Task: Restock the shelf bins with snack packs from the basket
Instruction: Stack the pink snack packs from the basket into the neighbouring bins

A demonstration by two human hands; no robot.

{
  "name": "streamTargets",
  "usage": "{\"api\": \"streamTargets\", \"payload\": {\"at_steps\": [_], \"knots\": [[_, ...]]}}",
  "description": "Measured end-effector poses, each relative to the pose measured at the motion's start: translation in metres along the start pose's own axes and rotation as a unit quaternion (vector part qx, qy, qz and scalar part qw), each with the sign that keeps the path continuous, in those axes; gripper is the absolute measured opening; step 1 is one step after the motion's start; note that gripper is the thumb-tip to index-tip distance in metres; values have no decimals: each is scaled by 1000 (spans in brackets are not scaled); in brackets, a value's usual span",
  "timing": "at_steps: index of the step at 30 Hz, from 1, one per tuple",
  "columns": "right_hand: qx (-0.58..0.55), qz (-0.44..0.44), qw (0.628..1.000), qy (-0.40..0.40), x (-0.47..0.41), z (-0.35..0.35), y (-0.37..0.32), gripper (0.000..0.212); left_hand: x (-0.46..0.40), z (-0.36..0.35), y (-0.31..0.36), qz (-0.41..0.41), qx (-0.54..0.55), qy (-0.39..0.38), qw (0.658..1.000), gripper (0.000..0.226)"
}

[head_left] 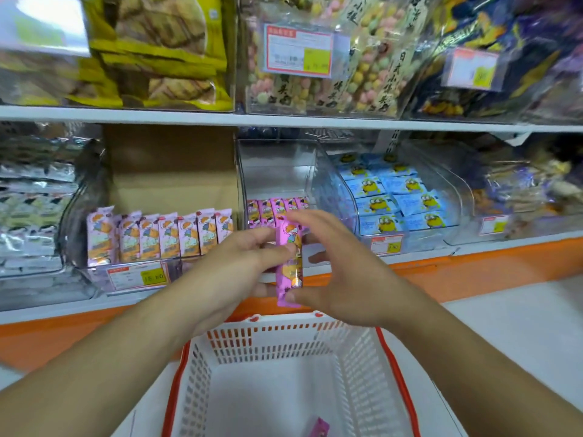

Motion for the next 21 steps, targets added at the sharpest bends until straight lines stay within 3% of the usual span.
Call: {"api": "streamTargets", "payload": {"at_steps": [1, 5, 8, 12, 21], "knots": [[2, -5, 1000, 2, -1, 2, 3, 106, -4, 3, -2, -2, -10, 10, 1000, 22], [-2, -33, 999, -7, -5, 9, 14, 105, -15, 9, 4, -61, -177, 28, 982, 86], [-34, -60, 998, -15, -9, 14, 18, 100, -17, -3, 9, -88, -269, -7, 959, 106], [-84, -105, 990, -39, -10, 12, 34, 103, -25, -7, 13, -77, -319, 4, 945, 116], [-211, -91, 973, 31, -15, 36, 54, 69, -52, -11, 36, -102, -371, 40, 922, 102]]}}
Point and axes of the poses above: each hand's wrist, its own x-axis away from the middle knuckle, its own z-axis out of the back of the hand, y = z × x, the point moved 9 cm from there along -x, towards the middle knuckle, and after that the axes turned 8 degrees about z, right-handed, at the moved point
